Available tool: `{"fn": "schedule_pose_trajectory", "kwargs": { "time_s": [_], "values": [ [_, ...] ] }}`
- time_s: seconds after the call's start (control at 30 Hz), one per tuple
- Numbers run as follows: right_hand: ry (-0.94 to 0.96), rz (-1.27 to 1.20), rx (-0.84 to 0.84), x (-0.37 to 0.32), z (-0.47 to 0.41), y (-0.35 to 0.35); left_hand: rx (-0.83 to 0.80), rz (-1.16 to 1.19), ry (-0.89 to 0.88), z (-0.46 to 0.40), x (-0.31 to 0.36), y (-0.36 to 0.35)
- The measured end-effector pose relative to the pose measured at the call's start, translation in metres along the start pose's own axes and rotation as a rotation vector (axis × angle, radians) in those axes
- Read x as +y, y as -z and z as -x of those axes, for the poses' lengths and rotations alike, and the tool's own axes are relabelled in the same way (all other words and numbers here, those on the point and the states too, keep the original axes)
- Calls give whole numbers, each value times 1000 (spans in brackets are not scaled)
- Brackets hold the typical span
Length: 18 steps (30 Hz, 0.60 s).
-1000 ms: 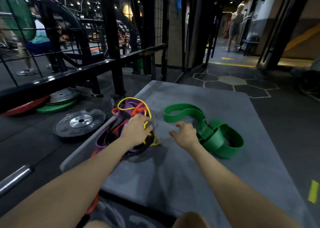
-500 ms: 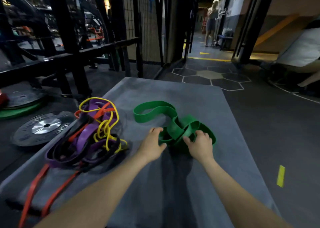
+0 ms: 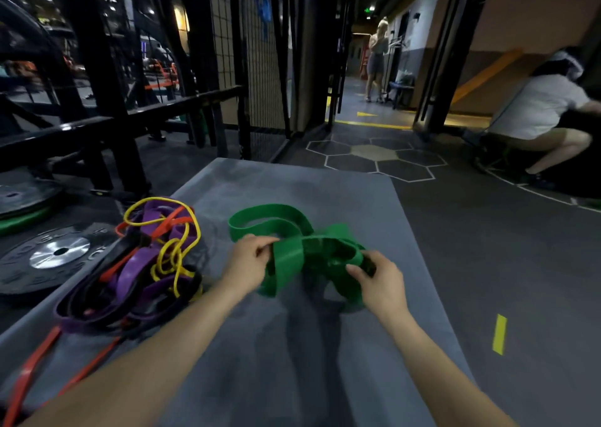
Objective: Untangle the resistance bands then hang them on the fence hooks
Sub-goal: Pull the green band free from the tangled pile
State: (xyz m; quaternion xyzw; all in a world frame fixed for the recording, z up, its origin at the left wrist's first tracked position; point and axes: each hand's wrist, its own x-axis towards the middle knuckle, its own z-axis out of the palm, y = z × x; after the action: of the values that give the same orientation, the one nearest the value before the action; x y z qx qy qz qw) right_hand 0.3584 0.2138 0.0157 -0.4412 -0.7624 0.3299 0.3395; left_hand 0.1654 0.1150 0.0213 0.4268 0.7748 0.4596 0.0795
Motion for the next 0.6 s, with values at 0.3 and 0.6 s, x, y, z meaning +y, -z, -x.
{"fn": "schedule_pose_trajectory", "kwargs": {
  "time_s": [0.3,0.6],
  "values": [
    [92,-209,186,-25,40,67,63,676,258,40,53,46],
    [170,-173,235,-27,54,98,42,421,187,66,42,63]
  ]
}}
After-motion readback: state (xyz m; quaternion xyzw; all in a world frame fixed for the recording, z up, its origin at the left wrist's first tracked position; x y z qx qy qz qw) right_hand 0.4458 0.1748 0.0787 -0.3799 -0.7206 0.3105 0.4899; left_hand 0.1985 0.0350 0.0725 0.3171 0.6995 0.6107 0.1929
